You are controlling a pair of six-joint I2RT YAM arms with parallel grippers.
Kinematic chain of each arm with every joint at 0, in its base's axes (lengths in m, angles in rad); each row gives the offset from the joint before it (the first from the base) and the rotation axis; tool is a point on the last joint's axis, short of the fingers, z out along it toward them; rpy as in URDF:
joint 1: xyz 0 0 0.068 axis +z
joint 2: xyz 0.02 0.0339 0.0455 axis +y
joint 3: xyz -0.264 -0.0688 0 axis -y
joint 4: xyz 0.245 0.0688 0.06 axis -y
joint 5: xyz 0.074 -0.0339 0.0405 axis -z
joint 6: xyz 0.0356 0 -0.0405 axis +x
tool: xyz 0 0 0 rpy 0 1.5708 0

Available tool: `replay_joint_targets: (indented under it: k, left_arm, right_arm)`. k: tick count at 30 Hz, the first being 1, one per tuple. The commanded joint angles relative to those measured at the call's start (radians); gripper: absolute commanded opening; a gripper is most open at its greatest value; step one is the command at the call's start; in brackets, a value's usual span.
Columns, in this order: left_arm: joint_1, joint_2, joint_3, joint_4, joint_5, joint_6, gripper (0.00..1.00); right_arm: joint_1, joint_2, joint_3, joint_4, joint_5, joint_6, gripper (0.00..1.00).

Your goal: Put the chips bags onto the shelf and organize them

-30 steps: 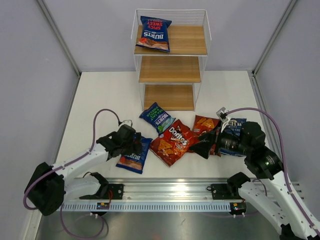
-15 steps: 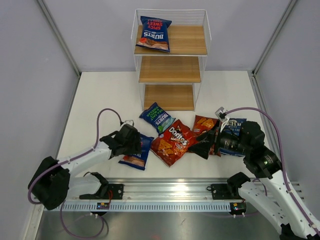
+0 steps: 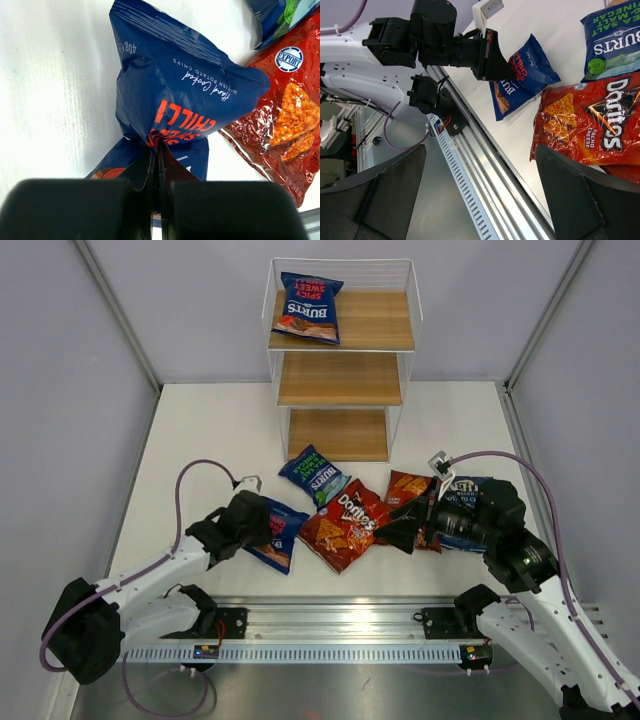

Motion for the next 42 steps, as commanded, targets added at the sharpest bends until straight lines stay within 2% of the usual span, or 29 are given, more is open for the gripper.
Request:
replay_joint_targets:
  k: [1,4,7,10,11,13,14,16,17,18,22,24,27,30,34,37,42]
  left_arm:
    - [0.001,-0.049,-0.028,0.026,-0.027,-0.023,0.0]
    - [0.001,-0.115,-0.028,-0.004,-0.057,-0.062,0.0]
    - [-0.001,-0.24,-0.022,-0.043,-0.091,-0.126,0.0]
    - [0.001,-0.352,0.009,-0.077,-0.134,-0.19,0.0]
    - [0.001,-0.371,0.017,-0.077,-0.143,-0.225,0.0]
    - [0.001,-0.418,0.037,-0.071,-0.154,-0.264,0.0]
    - [0.001,-0.431,0.04,-0.051,-0.154,-0.304,0.0]
    - [0.001,-0.443,0.056,-0.028,-0.157,-0.348,0.0]
    - [-0.001,-0.443,0.063,0.005,-0.154,-0.385,0.0]
    - [-0.001,-0.442,0.076,0.013,-0.156,-0.41,0.0]
    - [-0.002,-0.403,0.084,0.157,-0.122,-0.489,0.0]
    - [-0.009,-0.377,0.096,0.186,-0.108,-0.513,0.0]
    - [-0.027,-0.33,0.13,0.217,-0.114,-0.536,0.0]
    - [-0.045,-0.302,0.156,0.249,-0.102,-0.542,0.0]
    - [-0.094,-0.305,0.165,0.286,-0.146,-0.552,0.0]
    - [-0.111,-0.302,0.165,0.295,-0.157,-0.562,0.0]
    - [-0.137,-0.299,0.161,0.302,-0.173,-0.566,0.0]
  right_arm:
    - [0.002,0.006,-0.012,0.063,0.008,0.018,0.99]
    - [0.004,0.02,-0.042,0.1,0.008,0.046,0.99]
    - [0.004,0.049,-0.104,0.215,-0.002,0.13,0.99]
    - [0.002,0.106,-0.189,0.408,-0.033,0.258,0.99]
    - [0.002,0.144,-0.216,0.565,-0.051,0.303,0.99]
    - [0.005,0.194,-0.29,0.713,-0.049,0.472,0.99]
    - [0.01,0.248,-0.315,0.87,-0.021,0.538,0.99]
    - [0.027,0.3,-0.397,1.035,0.043,0.718,0.98]
    - [0.068,0.352,-0.419,1.177,0.112,0.753,0.98]
    - [0.093,0.375,-0.427,1.21,0.144,0.77,0.97]
    - [0.228,0.454,-0.427,1.289,0.335,0.724,0.97]
    - [0.257,0.491,-0.431,1.368,0.355,0.707,0.97]
    - [0.274,0.531,-0.386,1.386,0.33,0.658,0.93]
    - [0.288,0.567,-0.339,1.269,0.359,0.632,0.93]
    - [0.303,0.621,-0.327,1.289,0.355,0.619,0.91]
    - [0.317,0.681,-0.295,1.345,0.308,0.613,0.86]
    - [0.352,0.724,-0.257,1.353,0.317,0.555,0.76]
